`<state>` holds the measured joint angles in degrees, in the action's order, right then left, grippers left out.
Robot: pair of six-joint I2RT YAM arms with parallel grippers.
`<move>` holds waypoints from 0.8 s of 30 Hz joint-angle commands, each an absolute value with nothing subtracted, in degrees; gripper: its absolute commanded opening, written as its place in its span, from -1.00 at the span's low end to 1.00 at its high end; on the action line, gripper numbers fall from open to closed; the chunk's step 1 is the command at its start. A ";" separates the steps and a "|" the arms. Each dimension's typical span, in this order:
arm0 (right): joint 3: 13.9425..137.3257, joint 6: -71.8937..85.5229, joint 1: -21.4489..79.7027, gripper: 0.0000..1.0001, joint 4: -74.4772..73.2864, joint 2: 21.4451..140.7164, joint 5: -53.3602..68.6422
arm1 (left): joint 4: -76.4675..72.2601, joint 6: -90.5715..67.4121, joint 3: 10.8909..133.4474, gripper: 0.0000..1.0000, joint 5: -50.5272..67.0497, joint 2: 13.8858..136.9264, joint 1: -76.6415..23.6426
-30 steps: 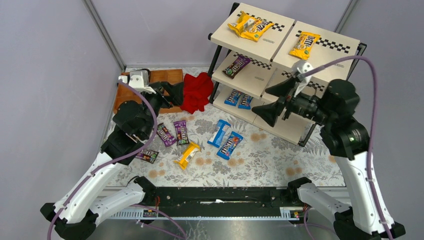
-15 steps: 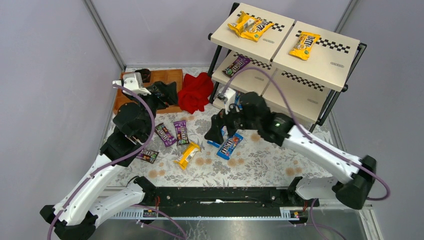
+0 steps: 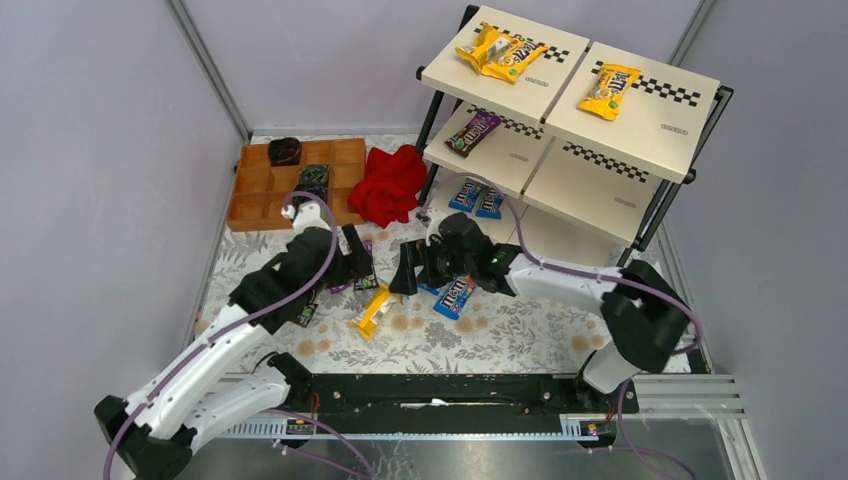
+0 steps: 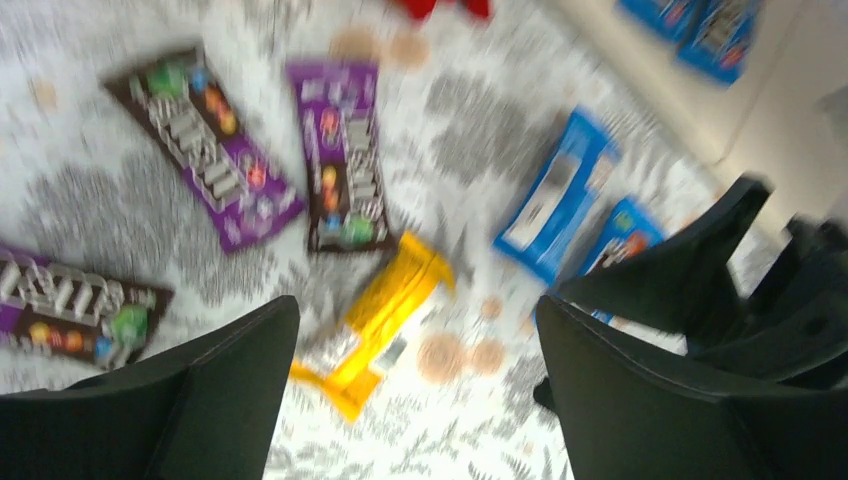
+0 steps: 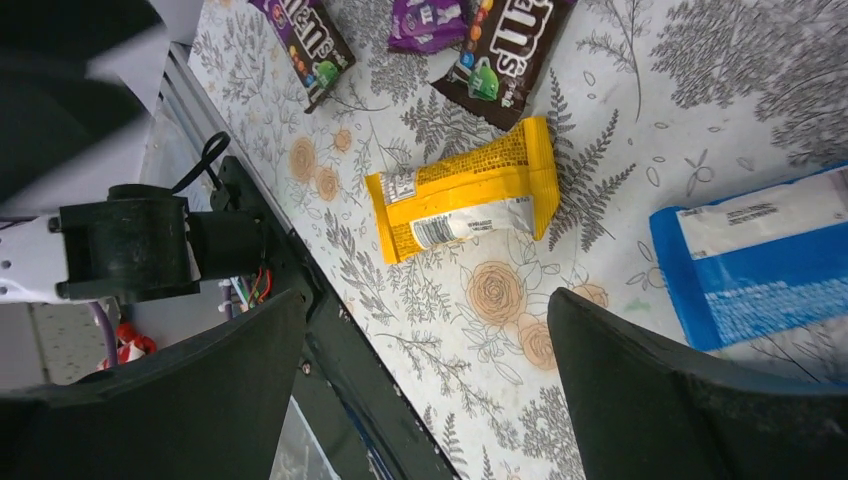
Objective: Place and organize the candy bags onto the shelf
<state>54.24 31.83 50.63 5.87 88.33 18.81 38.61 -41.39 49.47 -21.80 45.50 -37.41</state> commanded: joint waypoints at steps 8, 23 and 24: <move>56.72 40.03 48.23 0.45 17.34 100.83 28.51 | 49.92 -61.36 36.89 0.36 -6.60 49.97 -37.06; 62.76 37.21 45.88 0.24 14.56 110.13 32.19 | 39.14 -63.71 25.98 -0.09 -2.10 53.98 -32.43; 63.25 36.94 45.88 0.23 14.42 110.94 32.51 | 39.06 -63.46 25.62 -0.12 -2.71 53.78 -32.08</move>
<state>59.79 38.52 46.61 14.39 108.90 29.93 42.52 -62.72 26.81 -2.87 53.87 -33.06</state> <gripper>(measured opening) 0.625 0.456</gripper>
